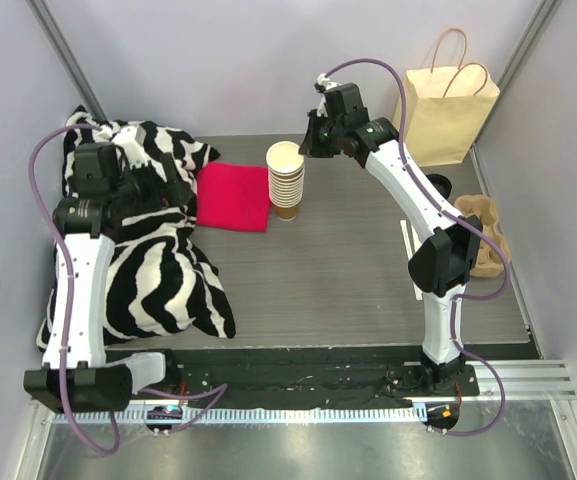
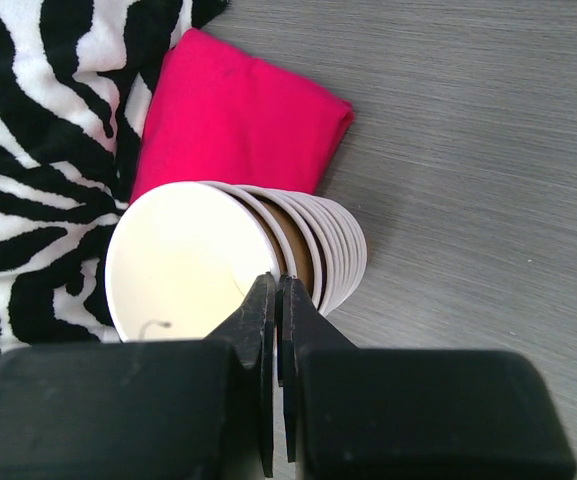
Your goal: Pack the takeout coffee
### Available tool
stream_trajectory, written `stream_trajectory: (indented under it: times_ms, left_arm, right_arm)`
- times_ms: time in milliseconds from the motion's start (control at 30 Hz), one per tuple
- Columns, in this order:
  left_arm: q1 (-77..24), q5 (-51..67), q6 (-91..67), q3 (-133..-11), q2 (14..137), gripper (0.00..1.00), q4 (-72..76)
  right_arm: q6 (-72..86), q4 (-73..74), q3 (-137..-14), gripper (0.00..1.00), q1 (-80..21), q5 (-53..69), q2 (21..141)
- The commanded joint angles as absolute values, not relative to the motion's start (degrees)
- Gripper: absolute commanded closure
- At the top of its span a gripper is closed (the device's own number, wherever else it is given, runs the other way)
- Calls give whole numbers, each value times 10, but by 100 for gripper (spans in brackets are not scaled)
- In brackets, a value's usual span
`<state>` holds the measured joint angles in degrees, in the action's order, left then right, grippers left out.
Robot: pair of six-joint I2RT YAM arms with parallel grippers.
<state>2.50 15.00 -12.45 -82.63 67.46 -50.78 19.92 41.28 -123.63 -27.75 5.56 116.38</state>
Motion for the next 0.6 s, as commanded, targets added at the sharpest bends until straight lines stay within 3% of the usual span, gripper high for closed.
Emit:
stream_trajectory:
  times_ms: [0,267,567]
  left_arm:
    - [6,250,-181,-903,754,2,-414]
    - [-115,265,-275,-1013,902,32,-353]
    - [-174,260,-348,-1038,992,35,-276]
  right_arm:
    - [207,388,-1266,99,-277,64,1134]
    - [197,388,-1264,99,-275,62,1130]
    - [193,388,-1260,99,-273,61,1133]
